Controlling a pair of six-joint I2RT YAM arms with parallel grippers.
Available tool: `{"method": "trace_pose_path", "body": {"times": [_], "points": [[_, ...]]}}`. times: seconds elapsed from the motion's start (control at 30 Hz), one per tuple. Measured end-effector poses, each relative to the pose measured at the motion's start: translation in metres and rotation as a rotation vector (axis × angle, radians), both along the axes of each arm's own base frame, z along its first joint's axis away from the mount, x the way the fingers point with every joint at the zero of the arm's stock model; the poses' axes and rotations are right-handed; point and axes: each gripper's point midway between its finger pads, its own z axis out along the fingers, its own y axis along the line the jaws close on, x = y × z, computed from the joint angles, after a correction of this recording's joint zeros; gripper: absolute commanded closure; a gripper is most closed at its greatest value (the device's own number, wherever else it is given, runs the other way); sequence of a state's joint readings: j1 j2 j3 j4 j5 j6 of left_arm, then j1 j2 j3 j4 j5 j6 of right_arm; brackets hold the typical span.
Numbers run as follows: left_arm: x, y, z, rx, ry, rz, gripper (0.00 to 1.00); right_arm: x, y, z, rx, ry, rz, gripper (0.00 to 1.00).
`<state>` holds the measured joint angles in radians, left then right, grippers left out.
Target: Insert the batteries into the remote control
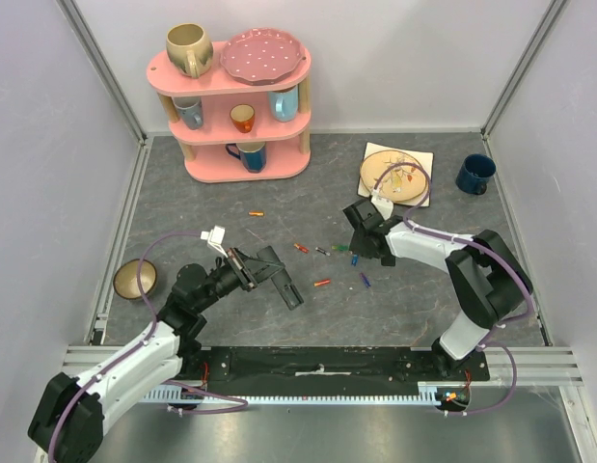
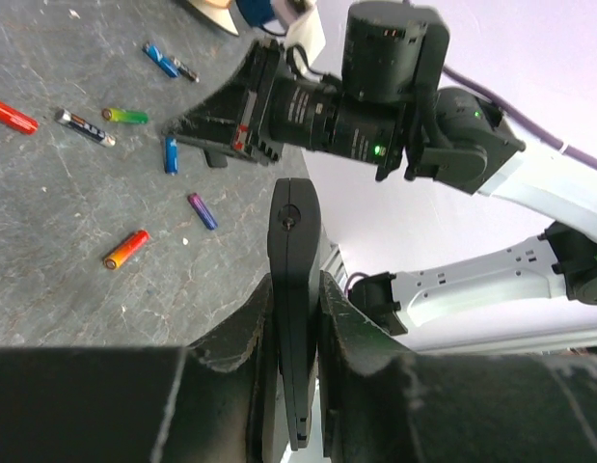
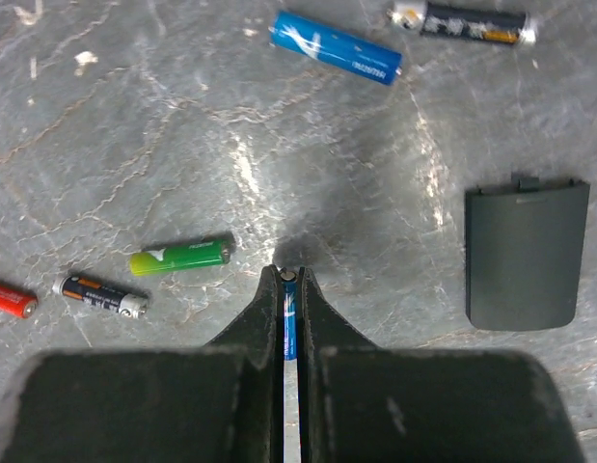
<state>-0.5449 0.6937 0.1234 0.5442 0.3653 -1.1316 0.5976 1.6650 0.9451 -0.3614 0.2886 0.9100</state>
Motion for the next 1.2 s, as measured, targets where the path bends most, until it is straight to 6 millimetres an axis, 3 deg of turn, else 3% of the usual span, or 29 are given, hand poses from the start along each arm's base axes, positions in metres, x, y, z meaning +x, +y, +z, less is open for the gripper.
{"method": "trace_pose_path", "body": {"times": [0.27, 0.7, 0.83, 1.03, 1.2], "points": [[0.005, 0.008, 0.001, -0.001, -0.004, 0.061, 0.98, -0.003, -0.003, -0.009, 0.087, 0.005, -0.213, 1.0], [0.007, 0.01, -0.005, 0.015, 0.018, 0.077, 0.98, -0.001, 0.0, -0.007, 0.147, -0.006, -0.258, 0.59], [0.006, 0.01, -0.008, 0.019, 0.025, 0.077, 0.98, -0.004, 0.0, -0.005, 0.156, -0.007, -0.25, 0.51], [0.006, 0.01, -0.009, 0.021, 0.028, 0.076, 0.98, -0.011, -0.005, 0.0, 0.118, 0.001, -0.187, 0.48], [0.005, 0.011, -0.007, 0.017, 0.022, 0.076, 0.98, -0.012, -0.012, 0.024, 0.005, -0.024, 0.029, 0.48]]}}
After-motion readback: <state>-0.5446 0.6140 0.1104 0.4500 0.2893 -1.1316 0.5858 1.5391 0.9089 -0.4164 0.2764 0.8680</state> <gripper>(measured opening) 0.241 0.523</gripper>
